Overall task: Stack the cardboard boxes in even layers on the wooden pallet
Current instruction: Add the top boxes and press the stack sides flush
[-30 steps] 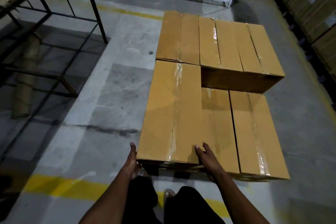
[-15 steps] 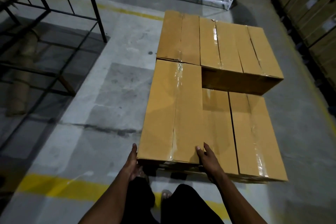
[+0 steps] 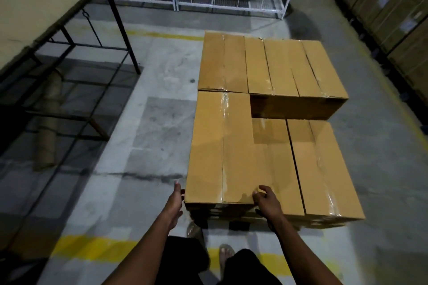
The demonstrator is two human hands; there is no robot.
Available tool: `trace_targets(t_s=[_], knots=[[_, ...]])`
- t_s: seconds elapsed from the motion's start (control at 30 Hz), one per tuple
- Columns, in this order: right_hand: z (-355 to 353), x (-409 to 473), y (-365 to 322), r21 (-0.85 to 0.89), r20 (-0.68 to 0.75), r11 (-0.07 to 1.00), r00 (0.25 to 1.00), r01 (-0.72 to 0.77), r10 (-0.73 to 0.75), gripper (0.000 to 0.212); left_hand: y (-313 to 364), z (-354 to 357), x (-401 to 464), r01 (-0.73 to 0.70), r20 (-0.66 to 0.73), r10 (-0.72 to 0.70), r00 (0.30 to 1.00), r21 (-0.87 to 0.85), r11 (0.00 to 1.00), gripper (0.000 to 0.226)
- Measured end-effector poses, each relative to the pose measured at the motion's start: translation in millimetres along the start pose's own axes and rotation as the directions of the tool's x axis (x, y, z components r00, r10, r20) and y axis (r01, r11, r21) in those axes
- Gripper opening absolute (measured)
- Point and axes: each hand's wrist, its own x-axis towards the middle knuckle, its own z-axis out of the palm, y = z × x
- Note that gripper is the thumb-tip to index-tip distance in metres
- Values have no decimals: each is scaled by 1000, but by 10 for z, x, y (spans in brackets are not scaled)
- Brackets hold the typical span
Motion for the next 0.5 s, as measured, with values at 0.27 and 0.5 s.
trace_targets(t_s=[0.27,0.5], knots=[[22,-465,-63,31,-178,997,982,73,-66,18,313,139,-408,-478,89,568,818,654,586,30],[424,-1263,40,243,-358,967,933,76,16,17,184,148,-356,-689,500,536,680,686,234,17]])
